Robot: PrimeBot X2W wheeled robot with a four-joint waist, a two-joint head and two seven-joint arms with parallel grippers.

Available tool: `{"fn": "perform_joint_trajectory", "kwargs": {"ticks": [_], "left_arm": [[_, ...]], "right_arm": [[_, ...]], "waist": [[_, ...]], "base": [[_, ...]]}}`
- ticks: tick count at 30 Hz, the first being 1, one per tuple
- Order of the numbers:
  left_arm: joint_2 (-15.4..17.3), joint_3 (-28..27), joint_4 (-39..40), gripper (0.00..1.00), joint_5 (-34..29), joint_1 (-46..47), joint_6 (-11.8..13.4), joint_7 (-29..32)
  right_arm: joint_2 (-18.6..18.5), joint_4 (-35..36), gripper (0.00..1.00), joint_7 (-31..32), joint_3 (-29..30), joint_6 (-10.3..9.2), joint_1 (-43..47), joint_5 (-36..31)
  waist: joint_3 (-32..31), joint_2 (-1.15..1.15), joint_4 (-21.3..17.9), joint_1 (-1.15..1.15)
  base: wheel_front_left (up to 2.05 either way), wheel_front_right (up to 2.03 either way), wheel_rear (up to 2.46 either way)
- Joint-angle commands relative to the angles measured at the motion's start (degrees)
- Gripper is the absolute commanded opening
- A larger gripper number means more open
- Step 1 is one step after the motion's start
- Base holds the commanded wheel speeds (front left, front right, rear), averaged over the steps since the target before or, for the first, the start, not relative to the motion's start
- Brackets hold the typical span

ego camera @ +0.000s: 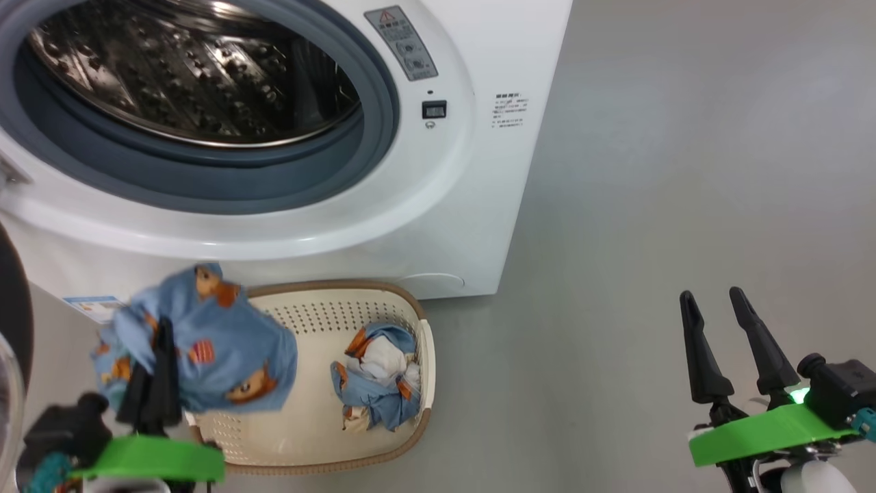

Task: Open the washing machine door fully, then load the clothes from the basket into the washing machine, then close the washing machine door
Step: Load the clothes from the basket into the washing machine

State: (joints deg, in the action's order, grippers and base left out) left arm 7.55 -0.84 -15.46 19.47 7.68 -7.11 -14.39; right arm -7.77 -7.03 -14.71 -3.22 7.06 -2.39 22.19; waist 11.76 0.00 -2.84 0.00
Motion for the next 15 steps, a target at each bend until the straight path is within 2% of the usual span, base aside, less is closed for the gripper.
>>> {"fn": "perform_joint_trajectory", "kwargs": {"ticks": [1, 8, 15], "left_arm": [[1.07, -2.12, 1.94, 0.0, -0.6, 4.03, -0.34, -0.61], [3.1, -1.81, 1.48, 0.0, -0.49, 14.34, -0.36, -0.61], [5.58, -1.75, -3.69, 0.0, -1.08, 27.23, -0.37, -0.61]], "right_arm": [[-0.38, 1.61, 1.0, -0.29, -0.66, 0.43, -2.19, 0.71], [0.85, 1.95, 1.0, -0.29, -0.33, 0.43, -4.65, 0.72], [2.1, 2.13, 1.0, -0.29, -0.51, 0.43, -7.57, 0.83]], "waist": [[2.05, 0.0, -0.93, 0.0], [6.91, 0.0, -2.59, 0.0], [11.78, 0.0, -4.55, 0.0]], "base": [[0.0, 0.0, 0.0], [0.0, 0.0, 0.0], [0.0, 0.0, 0.0]]}}
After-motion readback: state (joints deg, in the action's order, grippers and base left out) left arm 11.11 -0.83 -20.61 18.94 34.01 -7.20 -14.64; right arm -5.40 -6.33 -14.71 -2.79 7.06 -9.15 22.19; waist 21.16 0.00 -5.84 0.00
